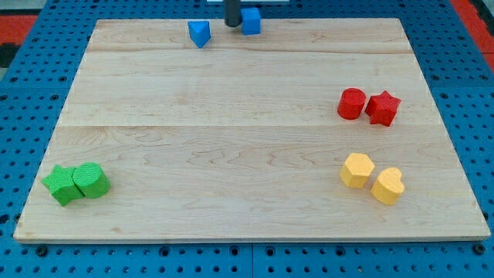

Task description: Move the blue cube slightly towards the left of the board

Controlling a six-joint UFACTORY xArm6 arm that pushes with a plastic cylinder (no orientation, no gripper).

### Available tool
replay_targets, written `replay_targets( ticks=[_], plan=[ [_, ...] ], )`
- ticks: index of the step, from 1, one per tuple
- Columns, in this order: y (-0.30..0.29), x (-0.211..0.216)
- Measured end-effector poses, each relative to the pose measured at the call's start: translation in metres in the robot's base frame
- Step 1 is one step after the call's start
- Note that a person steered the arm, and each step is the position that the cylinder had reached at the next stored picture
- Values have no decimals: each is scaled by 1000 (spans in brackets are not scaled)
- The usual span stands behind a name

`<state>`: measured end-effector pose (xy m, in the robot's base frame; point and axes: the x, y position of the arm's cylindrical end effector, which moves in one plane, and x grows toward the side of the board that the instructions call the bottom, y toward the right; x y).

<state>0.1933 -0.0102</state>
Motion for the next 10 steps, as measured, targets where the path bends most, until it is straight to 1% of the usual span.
replay_targets(
  ticks=[1,2,3,4,5,6,7,8,9,10],
  plan=[
    [18,19],
    [32,70],
    [111,69],
    [154,5],
    [143,-2],
    [98,0],
    [29,0],
    [26,5],
    [69,65],
    [44,116]
  ],
)
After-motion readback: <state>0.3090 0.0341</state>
